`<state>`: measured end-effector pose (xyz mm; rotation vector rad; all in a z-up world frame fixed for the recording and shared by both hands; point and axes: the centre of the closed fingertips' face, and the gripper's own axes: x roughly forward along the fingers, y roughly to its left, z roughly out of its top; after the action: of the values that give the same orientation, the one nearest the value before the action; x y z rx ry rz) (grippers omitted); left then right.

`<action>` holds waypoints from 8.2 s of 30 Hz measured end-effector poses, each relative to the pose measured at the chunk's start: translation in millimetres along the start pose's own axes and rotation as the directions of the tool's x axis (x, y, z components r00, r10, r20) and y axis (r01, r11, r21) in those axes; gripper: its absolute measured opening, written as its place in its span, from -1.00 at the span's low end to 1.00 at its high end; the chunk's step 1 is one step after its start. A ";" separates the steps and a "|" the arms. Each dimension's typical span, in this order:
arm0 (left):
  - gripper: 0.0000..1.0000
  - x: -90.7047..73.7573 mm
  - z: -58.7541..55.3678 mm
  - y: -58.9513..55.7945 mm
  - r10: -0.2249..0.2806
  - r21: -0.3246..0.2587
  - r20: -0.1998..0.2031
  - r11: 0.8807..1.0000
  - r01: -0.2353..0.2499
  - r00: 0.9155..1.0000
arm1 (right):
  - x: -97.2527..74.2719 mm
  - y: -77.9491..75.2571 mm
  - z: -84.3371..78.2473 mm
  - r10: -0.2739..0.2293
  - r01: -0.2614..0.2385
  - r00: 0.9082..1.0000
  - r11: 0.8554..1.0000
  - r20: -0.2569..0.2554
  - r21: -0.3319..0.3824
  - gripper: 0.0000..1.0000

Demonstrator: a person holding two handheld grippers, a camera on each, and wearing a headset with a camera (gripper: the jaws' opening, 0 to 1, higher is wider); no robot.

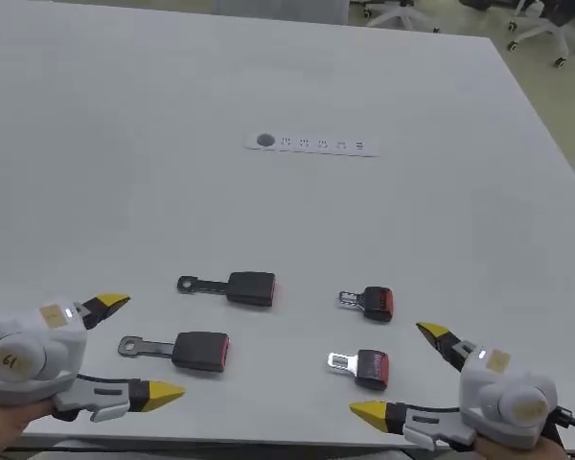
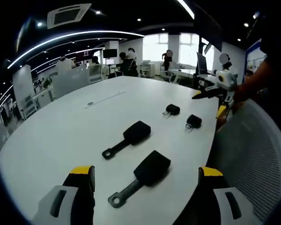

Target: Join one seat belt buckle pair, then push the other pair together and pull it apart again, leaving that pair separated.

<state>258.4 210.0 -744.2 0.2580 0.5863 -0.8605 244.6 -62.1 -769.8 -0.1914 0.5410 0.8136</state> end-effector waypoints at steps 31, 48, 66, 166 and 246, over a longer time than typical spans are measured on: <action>0.83 13.1 -7.7 0.8 -0.045 0.076 -0.059 0.996 0.049 0.997 | 11.1 -3.6 -9.5 0.054 -0.055 0.997 0.998 -0.062 -0.027 0.85; 0.73 27.1 -15.4 4.1 -0.094 0.148 -0.121 0.983 0.112 0.988 | 23.2 -5.2 -18.9 0.101 -0.104 0.989 0.994 -0.110 -0.024 0.72; 0.60 51.7 -33.2 7.1 -0.162 0.191 -0.192 0.961 0.199 0.968 | 34.2 -5.9 -28.7 0.150 -0.157 0.976 0.987 -0.161 -0.028 0.65; -0.27 85.4 -59.5 -4.0 -0.274 0.263 -0.379 0.884 0.387 0.884 | 54.2 2.1 -50.4 0.387 -0.448 0.877 0.872 -0.285 -0.195 -0.30; -0.29 85.3 -60.9 -4.3 -0.260 0.296 -0.435 0.863 0.410 0.862 | 156.5 92.1 9.0 0.458 -0.497 0.863 0.846 -0.214 -0.194 -0.31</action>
<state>275.3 179.8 -843.3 0.7062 0.8443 -1.2884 268.3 103.6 -841.0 -0.3583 0.6515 1.3675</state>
